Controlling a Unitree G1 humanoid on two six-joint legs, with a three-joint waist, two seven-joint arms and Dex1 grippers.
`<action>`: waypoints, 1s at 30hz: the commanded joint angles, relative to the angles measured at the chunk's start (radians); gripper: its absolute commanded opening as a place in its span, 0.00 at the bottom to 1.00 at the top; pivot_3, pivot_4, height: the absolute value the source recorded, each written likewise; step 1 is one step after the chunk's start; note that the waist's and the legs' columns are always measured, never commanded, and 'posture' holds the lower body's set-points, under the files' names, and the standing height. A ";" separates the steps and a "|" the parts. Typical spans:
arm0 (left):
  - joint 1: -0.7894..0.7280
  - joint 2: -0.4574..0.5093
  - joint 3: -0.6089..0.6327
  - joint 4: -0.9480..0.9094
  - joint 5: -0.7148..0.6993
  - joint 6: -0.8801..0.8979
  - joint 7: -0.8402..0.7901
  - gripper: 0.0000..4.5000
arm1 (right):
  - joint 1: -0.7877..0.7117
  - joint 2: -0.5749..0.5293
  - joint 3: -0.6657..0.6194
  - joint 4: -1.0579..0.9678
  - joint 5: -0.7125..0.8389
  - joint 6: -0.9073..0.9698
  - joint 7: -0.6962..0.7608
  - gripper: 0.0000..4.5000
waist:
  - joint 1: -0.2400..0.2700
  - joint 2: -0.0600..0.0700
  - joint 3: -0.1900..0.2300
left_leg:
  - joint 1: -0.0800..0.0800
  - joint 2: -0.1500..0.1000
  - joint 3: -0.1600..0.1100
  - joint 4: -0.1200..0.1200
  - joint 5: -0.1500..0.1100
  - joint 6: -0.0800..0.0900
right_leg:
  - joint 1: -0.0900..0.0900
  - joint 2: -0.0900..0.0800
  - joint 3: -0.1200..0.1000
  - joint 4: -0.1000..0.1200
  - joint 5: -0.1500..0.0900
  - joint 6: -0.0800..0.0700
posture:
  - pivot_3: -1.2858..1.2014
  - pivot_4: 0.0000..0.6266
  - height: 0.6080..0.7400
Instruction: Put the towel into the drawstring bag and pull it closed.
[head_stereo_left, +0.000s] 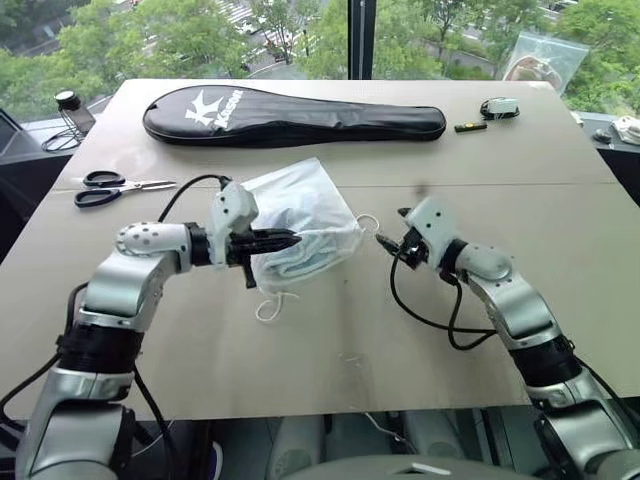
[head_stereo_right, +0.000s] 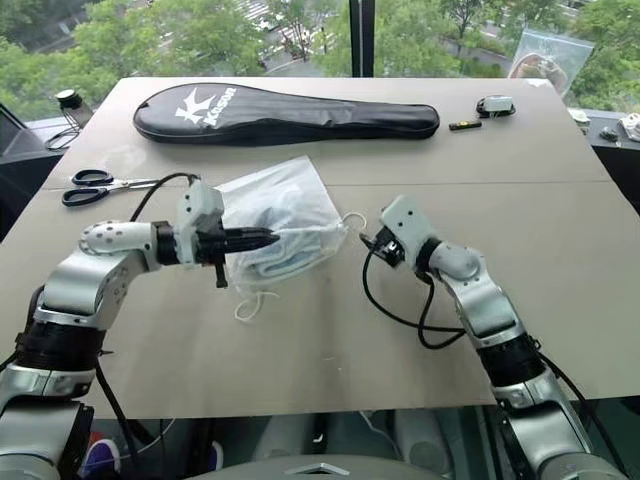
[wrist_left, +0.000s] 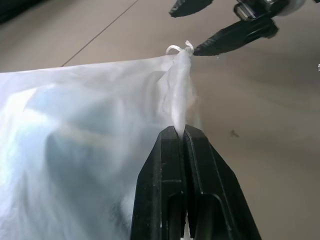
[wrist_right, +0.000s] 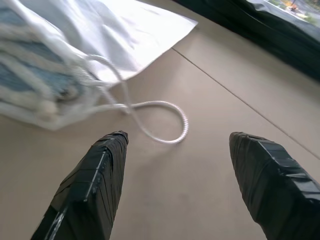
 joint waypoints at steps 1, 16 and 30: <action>-0.048 0.016 0.045 -0.002 -0.006 -0.019 -0.026 0.00 | -0.034 0.022 0.057 0.063 -0.059 -0.110 0.007 0.77 | -0.001 0.000 0.000 | 0.000 0.000 0.000 0.000 0.000 0.000 | 0.000 0.000 0.000 0.000 0.000 0.000 | 0.52 0.24 1.00; -0.045 0.035 0.090 -0.028 0.010 -0.005 -0.010 0.00 | -0.187 0.156 0.086 0.460 -0.170 -0.340 -0.074 0.62 | -0.006 0.000 0.000 | 0.000 0.000 0.000 0.000 0.000 0.000 | 0.000 0.000 0.000 0.001 0.000 0.000 | 0.52 0.24 1.00; -0.085 -0.010 0.066 0.073 0.073 -0.038 0.038 0.00 | -0.052 0.134 -0.041 0.086 -0.047 -0.093 -0.024 0.01 | -0.003 0.000 0.000 | 0.000 0.000 -0.001 0.001 0.000 0.000 | 0.000 0.000 -0.001 0.002 0.000 0.000 | 0.52 0.24 1.00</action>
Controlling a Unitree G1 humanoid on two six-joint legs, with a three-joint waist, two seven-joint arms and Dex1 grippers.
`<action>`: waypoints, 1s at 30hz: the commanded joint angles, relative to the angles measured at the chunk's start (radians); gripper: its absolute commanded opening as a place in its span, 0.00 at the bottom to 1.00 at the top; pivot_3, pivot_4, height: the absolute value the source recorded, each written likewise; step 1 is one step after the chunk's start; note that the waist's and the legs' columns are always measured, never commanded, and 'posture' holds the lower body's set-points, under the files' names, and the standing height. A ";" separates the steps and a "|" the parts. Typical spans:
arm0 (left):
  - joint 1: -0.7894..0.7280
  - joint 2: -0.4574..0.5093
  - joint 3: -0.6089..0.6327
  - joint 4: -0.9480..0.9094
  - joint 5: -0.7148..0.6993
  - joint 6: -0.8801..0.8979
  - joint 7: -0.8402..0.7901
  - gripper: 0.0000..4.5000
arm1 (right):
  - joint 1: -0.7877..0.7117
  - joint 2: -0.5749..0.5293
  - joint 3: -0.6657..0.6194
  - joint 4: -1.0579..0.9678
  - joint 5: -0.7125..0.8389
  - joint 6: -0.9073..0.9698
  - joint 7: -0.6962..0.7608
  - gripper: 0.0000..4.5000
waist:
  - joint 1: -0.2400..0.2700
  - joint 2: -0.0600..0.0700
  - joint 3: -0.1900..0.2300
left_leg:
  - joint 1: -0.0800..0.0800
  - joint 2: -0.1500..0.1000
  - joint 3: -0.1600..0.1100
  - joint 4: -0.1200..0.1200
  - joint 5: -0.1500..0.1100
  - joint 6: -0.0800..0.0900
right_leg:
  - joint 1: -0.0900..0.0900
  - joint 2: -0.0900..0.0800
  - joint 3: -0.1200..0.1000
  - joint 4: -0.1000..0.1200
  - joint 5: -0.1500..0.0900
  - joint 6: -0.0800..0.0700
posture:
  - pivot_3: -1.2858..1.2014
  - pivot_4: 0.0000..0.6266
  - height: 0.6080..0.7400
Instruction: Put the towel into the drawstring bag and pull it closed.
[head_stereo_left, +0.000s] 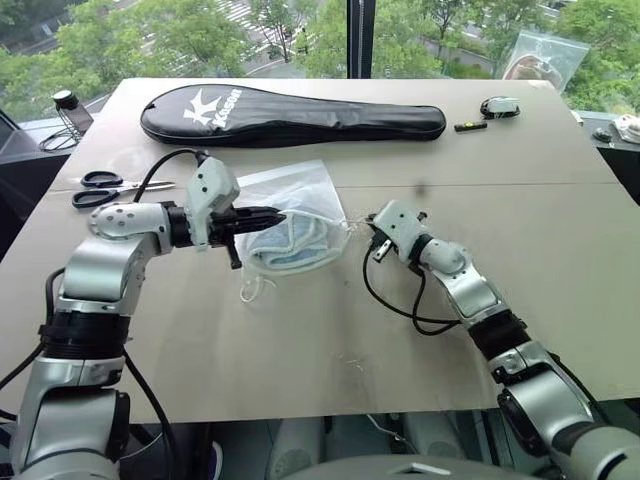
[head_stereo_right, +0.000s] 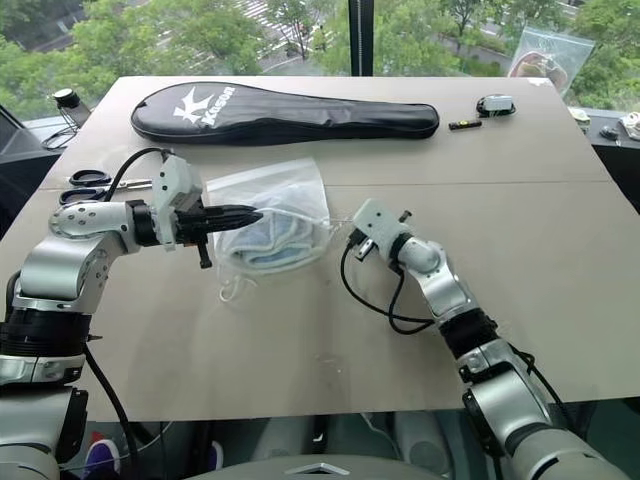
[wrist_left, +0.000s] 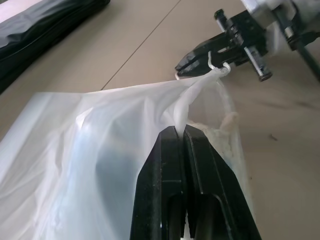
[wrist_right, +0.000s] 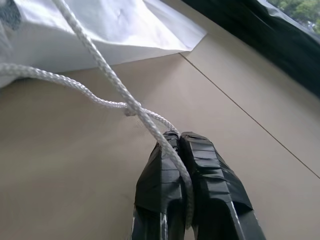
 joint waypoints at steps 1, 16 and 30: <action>-0.059 -0.022 0.010 0.048 0.010 0.000 0.021 0.00 | 0.026 -0.004 -0.043 -0.209 0.076 0.139 0.045 0.01 | 0.000 0.000 0.000 | 0.000 0.000 0.000 0.000 0.000 0.000 | 0.000 0.000 0.000 0.000 0.000 0.000 | 0.52 0.24 1.00; 0.651 0.077 0.355 -0.346 -0.201 0.318 0.008 0.84 | -0.041 0.030 -0.076 -0.424 0.151 0.452 0.013 0.00 | -0.012 0.001 0.001 | 0.001 0.003 -0.002 -0.002 0.000 0.000 | -0.002 -0.003 0.003 0.002 0.000 0.000 | 0.52 0.24 1.00; 0.634 -0.255 0.075 -0.343 0.179 0.055 0.518 0.57 | -0.019 0.007 -0.090 -0.493 0.175 0.518 -0.010 0.00 | 0.049 0.012 -0.006 | 0.010 0.000 -0.001 0.003 0.001 -0.001 | 0.009 -0.001 -0.002 0.002 -0.001 -0.006 | 0.52 0.24 1.00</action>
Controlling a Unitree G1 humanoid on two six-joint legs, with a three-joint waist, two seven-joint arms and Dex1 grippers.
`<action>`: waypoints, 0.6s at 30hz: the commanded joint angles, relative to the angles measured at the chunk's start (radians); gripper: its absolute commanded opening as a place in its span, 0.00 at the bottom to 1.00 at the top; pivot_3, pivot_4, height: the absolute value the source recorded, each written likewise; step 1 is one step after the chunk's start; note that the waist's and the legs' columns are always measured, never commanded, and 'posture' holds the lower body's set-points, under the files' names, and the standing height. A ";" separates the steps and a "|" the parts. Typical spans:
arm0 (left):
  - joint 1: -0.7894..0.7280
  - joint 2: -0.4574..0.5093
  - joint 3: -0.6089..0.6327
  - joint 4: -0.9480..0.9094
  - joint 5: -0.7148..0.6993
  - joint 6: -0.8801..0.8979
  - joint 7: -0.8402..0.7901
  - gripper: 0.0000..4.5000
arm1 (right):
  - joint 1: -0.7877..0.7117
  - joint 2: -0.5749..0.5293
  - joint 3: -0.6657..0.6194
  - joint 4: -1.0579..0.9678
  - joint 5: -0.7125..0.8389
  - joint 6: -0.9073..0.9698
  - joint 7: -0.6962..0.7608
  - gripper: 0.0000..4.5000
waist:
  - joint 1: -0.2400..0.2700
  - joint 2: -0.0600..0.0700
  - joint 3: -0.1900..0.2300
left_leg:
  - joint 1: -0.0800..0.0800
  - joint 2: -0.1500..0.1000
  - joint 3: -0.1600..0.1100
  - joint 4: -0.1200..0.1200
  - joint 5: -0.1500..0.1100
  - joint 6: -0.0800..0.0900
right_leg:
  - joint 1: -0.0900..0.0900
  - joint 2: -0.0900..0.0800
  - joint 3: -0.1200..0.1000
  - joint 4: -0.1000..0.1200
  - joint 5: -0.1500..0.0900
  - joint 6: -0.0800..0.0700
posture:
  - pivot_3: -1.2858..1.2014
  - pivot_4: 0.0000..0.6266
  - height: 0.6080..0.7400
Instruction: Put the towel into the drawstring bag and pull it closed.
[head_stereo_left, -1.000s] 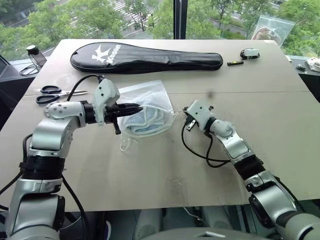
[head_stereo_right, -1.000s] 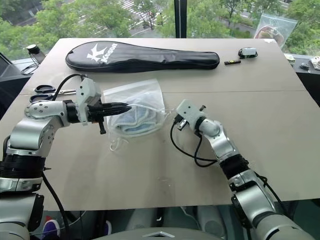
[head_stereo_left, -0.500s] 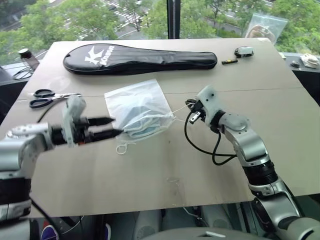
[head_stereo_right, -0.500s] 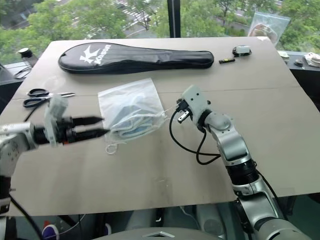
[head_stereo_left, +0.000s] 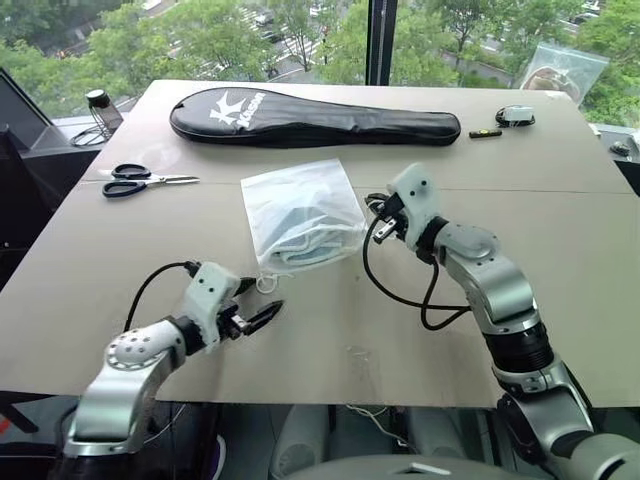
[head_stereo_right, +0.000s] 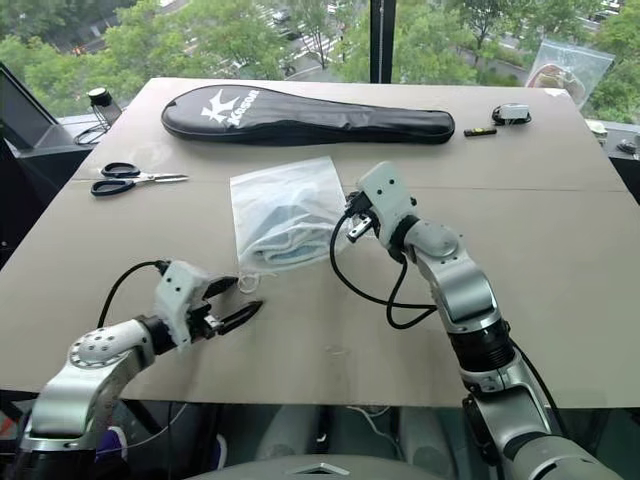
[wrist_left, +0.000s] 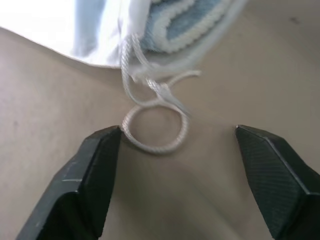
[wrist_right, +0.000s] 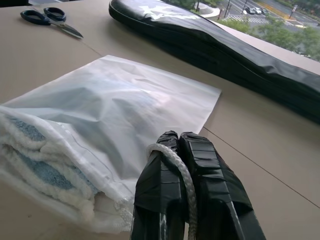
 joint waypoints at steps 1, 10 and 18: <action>-0.001 -0.029 -0.056 0.080 0.081 -0.033 0.071 0.48 | -0.007 -0.008 -0.023 -0.067 0.016 0.005 -0.010 0.00 | -0.002 0.001 0.000 | 0.004 0.000 0.001 -0.001 0.000 0.000 | 0.003 0.000 0.001 0.000 0.000 0.000 | 0.52 0.24 1.00; -0.042 -0.103 -0.002 0.165 0.175 -0.117 0.297 0.02 | -0.032 -0.006 -0.115 -0.134 0.082 -0.021 -0.032 0.00 | -0.023 0.003 -0.002 | 0.010 0.001 0.000 -0.002 0.000 0.000 | 0.008 0.001 0.001 0.000 -0.003 0.004 | 0.52 0.24 1.00; -0.288 0.048 0.307 0.333 0.206 -0.398 0.505 0.02 | -0.244 -0.057 -0.277 -0.125 0.173 -0.019 -0.058 0.00 | -0.044 -0.004 0.002 | -0.001 0.003 -0.001 -0.002 0.000 0.000 | -0.002 0.005 0.000 0.002 0.002 0.003 | 0.52 0.24 1.00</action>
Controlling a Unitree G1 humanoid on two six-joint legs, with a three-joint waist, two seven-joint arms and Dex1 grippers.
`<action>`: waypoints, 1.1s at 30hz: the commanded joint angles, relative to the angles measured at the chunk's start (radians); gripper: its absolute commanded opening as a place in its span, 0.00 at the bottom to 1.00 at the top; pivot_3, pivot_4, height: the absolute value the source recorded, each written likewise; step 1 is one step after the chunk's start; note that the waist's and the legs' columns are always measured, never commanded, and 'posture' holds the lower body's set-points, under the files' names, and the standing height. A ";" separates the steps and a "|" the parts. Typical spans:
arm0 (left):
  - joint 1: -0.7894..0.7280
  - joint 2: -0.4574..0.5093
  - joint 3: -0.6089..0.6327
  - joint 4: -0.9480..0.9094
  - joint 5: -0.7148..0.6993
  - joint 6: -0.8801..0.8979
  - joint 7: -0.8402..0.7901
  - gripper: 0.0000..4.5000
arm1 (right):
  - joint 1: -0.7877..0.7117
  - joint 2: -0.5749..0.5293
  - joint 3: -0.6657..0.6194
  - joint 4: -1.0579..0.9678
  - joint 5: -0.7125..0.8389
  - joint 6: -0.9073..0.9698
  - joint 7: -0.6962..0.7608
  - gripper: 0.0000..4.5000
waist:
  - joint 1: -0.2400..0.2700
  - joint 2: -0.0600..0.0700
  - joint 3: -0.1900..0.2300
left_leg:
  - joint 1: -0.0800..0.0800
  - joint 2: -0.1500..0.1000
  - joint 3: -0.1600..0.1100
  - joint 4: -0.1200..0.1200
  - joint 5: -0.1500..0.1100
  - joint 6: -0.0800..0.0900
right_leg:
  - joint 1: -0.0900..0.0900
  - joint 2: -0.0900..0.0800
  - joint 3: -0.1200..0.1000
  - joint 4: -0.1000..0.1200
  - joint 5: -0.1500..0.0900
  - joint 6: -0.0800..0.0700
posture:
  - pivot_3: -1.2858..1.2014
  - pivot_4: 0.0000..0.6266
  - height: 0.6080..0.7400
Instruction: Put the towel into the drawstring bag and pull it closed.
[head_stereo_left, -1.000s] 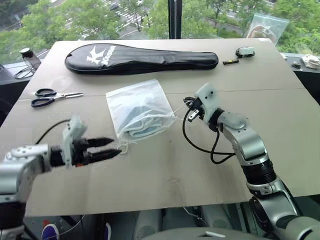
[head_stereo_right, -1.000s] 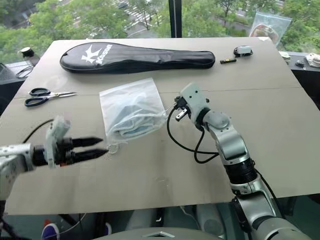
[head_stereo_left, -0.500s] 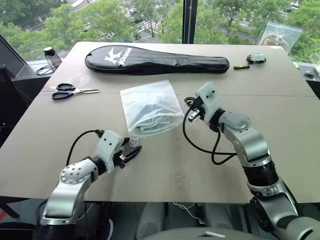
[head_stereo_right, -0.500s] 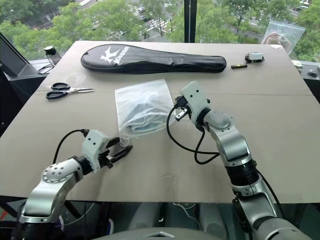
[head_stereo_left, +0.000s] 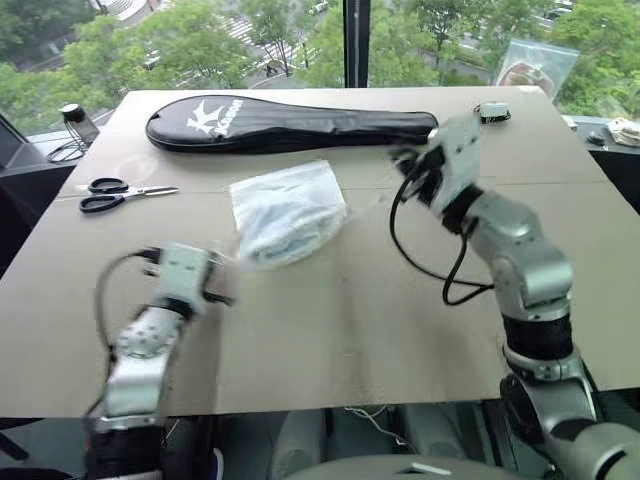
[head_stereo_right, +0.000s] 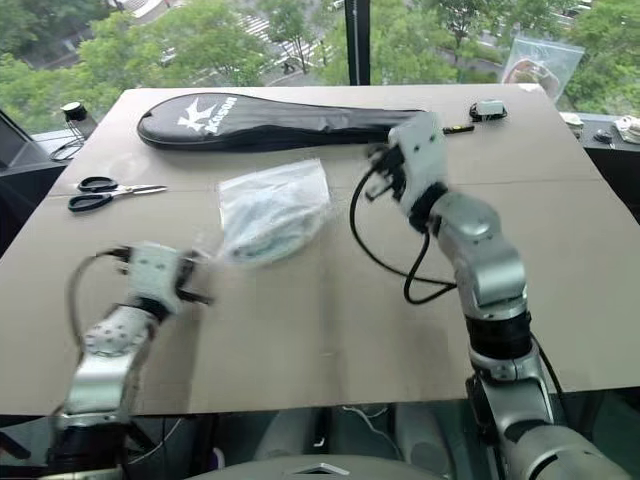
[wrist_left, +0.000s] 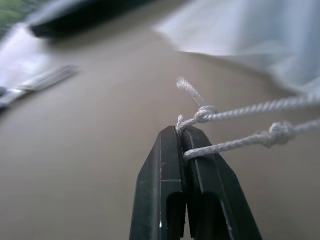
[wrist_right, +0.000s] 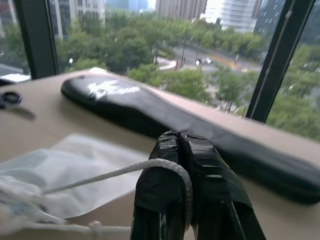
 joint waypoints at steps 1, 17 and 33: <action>-0.115 0.076 0.078 0.071 0.027 -0.100 0.060 0.02 | -0.078 -0.025 -0.058 -0.014 0.039 -0.019 -0.011 0.00 | 0.006 0.000 0.000 | -0.002 -0.001 0.000 0.000 0.000 0.000 | -0.001 -0.001 0.000 0.000 0.000 0.000 | 0.52 0.24 1.00; -0.565 0.189 0.013 0.412 0.027 -0.044 0.056 0.02 | -0.274 -0.247 -0.236 0.239 -0.018 -0.059 -0.203 0.00 | 0.013 -0.005 0.004 | -0.012 -0.004 0.003 -0.006 0.000 0.000 | -0.009 -0.006 -0.001 -0.007 0.000 0.002 | 0.52 0.24 1.00; -0.664 0.046 -0.126 0.458 -0.122 -0.045 -0.197 0.02 | -0.141 -0.406 -0.240 0.202 0.111 0.042 -0.034 0.00 | 0.015 -0.005 0.004 | -0.010 -0.004 0.006 -0.006 0.000 0.000 | -0.008 -0.007 0.002 -0.005 0.000 0.002 | 0.52 0.24 1.00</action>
